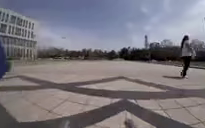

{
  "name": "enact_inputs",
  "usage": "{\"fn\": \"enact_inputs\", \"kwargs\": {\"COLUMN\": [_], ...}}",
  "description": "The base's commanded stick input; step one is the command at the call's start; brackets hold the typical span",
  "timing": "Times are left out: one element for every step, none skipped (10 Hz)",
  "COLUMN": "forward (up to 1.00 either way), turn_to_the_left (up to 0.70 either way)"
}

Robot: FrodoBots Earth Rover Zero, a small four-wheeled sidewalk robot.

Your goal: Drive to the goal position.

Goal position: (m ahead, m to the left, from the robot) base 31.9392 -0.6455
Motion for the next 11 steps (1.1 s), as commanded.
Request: {"fn": "enact_inputs", "kwargs": {"forward": [0.85,0.85,0.85,0.85,0.85,0.85,0.85,0.85,0.85,0.85,0.85], "turn_to_the_left": [0.0,0.0,0.0,0.0,0.0,0.0,0.0,0.0,0.0,0.0,0.0]}}
